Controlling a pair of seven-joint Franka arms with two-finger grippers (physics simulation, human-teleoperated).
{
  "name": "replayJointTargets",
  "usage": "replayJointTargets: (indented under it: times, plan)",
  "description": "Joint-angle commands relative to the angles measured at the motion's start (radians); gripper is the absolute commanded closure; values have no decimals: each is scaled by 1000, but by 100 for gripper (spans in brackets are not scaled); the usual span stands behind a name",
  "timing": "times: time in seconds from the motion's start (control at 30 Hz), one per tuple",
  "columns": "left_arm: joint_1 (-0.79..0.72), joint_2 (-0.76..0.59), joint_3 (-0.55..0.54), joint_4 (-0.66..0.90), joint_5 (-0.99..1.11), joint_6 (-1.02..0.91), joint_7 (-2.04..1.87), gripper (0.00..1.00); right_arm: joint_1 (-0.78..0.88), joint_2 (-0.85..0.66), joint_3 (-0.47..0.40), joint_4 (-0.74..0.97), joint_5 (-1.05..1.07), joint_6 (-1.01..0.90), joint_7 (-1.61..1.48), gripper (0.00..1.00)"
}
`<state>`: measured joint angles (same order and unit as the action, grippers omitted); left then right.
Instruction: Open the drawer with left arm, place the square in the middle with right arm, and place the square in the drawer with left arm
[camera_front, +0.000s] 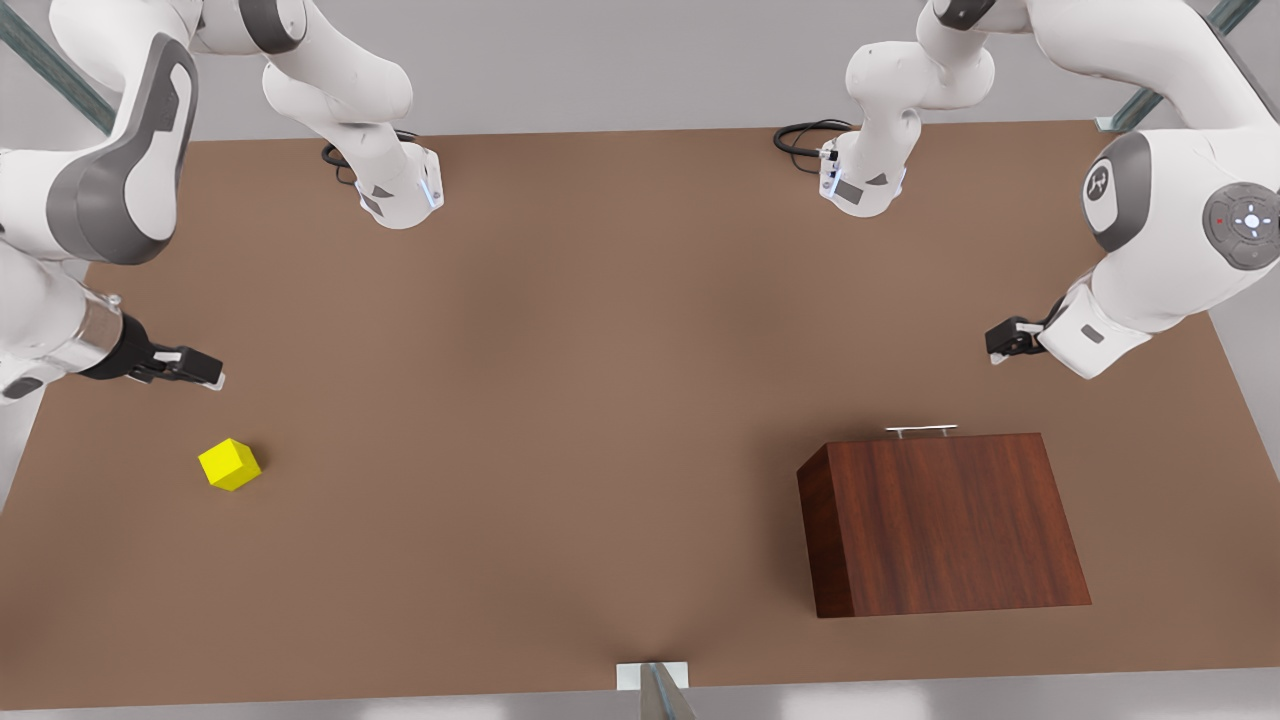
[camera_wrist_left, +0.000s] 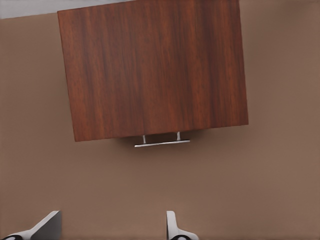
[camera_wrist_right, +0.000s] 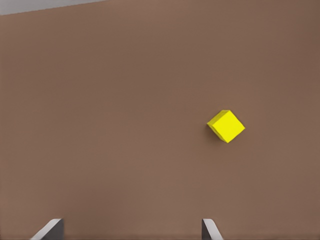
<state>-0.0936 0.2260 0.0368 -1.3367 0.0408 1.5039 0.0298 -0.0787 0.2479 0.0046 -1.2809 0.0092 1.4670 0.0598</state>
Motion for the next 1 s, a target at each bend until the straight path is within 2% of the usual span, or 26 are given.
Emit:
replayJointTargets:
  times: [0.0,0.03,0.17,0.2,0.27,0.37,0.43,0.53,0.57,0.67,0.77,0.97]
  plan:
    - [0,-1,0,-2,1,4,-2,0,-1,1,0,-2,-2,1,0,0]
    - [0,-10,0,-12,-1,16,-13,0,0,1,0,-3,-8,0,-15,0]
    - [-2,-143,-3,-301,-16,245,-563,0,13,56,0,-17,-40,10,-156,0]
    - [-3,-188,-3,-403,-22,347,-645,0,16,80,0,-47,-41,61,-178,0]
    - [-3,-206,-3,-467,-71,433,-821,0,5,82,-2,-175,-35,199,-333,0]
    - [-5,-284,-3,-659,-128,641,-910,0,-49,151,-12,-195,-26,256,-558,0]
    - [-5,-300,-5,-736,-130,763,-958,0,-116,228,-14,-219,-21,415,-808,0]
    - [-5,-287,-5,-788,-130,877,-1048,0,-145,275,-52,-328,-17,587,-951,0]
    - [-3,-269,-5,-788,-130,900,-1065,0,-135,318,-95,-327,20,618,-1015,0]
    - [-3,-269,-6,-848,-151,972,-1079,0,-133,375,-117,-328,60,653,-1106,0]
    - [-3,-289,-6,-918,-211,1033,-1082,0,-131,445,-138,-319,58,789,-1207,0]
    - [-3,-280,-8,-966,-378,1122,-1082,0,-133,468,-156,-331,64,831,-1229,0]
